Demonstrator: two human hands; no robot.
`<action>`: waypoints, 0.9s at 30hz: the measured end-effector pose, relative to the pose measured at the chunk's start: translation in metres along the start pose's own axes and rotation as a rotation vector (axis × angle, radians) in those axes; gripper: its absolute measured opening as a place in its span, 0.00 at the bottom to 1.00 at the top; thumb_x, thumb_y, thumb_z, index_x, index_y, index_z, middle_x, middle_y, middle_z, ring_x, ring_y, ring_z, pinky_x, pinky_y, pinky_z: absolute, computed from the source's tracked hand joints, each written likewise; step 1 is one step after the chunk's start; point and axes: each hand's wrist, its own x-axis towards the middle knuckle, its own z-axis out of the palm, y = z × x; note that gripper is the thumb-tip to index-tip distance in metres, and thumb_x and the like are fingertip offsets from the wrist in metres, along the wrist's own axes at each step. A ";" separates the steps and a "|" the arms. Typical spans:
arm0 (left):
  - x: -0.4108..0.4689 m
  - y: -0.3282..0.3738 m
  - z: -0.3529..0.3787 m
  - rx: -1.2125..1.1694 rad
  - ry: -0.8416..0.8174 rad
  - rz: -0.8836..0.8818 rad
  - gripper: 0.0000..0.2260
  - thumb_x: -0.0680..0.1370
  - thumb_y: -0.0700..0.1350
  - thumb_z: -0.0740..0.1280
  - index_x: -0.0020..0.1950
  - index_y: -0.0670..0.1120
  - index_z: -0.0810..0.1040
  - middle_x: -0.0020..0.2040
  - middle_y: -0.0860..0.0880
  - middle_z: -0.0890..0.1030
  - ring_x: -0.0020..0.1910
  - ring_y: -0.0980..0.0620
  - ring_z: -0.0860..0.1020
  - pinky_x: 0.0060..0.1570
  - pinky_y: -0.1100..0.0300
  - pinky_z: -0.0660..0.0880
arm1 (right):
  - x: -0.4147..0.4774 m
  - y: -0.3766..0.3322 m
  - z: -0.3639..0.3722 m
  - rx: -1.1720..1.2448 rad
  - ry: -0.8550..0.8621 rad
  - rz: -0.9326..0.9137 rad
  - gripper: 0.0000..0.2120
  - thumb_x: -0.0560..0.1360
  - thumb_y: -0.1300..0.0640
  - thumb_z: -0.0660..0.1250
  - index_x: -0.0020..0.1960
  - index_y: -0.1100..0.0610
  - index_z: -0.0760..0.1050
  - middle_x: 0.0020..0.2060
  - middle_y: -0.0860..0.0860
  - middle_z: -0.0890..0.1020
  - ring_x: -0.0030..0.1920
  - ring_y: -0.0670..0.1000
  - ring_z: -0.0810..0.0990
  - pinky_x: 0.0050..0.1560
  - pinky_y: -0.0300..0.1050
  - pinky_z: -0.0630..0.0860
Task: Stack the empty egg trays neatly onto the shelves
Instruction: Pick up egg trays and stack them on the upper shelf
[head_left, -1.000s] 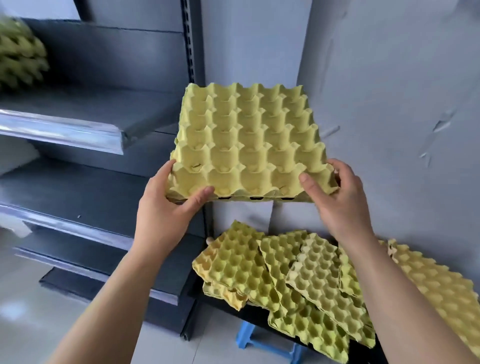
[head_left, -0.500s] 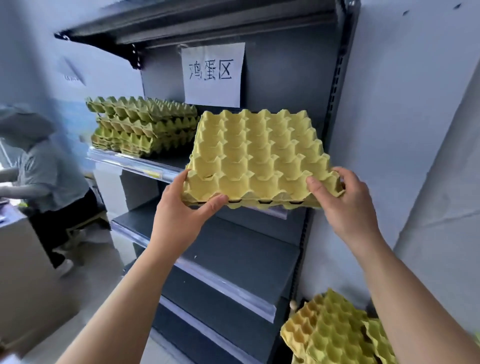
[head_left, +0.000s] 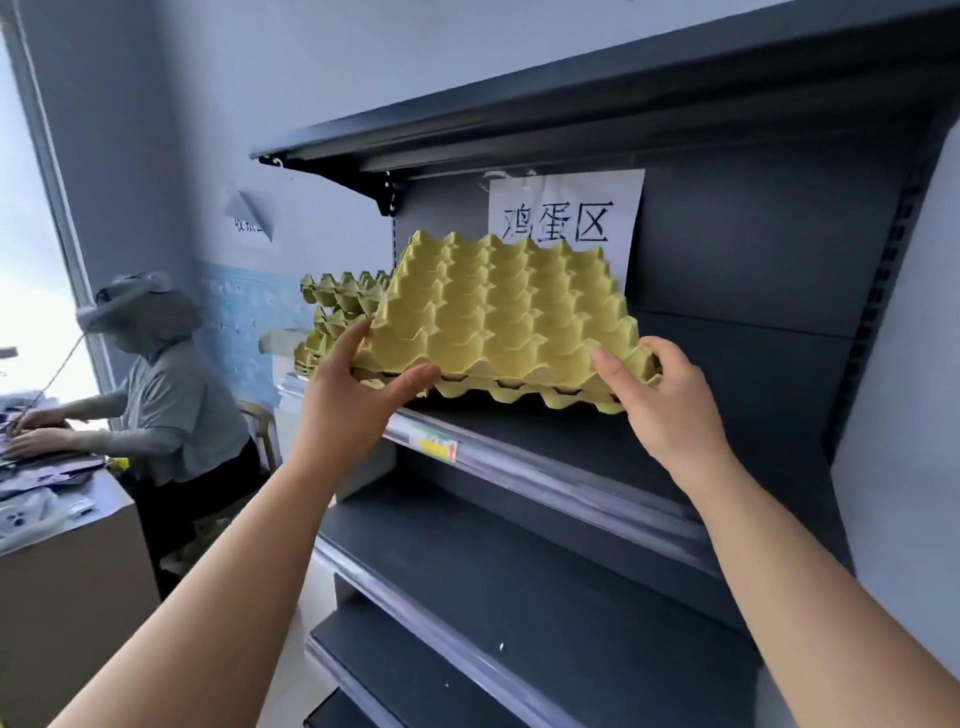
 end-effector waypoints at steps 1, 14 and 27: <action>0.015 -0.007 -0.004 0.003 0.016 0.007 0.42 0.63 0.64 0.75 0.75 0.54 0.67 0.64 0.57 0.76 0.63 0.55 0.74 0.63 0.58 0.69 | 0.012 -0.006 0.011 0.011 -0.003 -0.015 0.43 0.66 0.25 0.61 0.72 0.50 0.64 0.64 0.53 0.72 0.64 0.54 0.70 0.64 0.55 0.70; 0.190 -0.097 -0.026 -0.028 0.077 0.040 0.47 0.57 0.75 0.71 0.71 0.56 0.70 0.54 0.54 0.83 0.55 0.52 0.80 0.60 0.48 0.76 | 0.138 -0.058 0.136 -0.070 0.032 -0.100 0.39 0.70 0.28 0.60 0.73 0.52 0.63 0.66 0.57 0.71 0.67 0.57 0.69 0.65 0.54 0.69; 0.320 -0.167 -0.023 -0.070 -0.130 0.123 0.48 0.56 0.77 0.70 0.71 0.56 0.69 0.52 0.52 0.84 0.53 0.52 0.81 0.59 0.46 0.76 | 0.174 -0.089 0.217 -0.214 0.172 0.048 0.38 0.71 0.30 0.60 0.72 0.53 0.65 0.66 0.55 0.73 0.65 0.56 0.72 0.61 0.52 0.71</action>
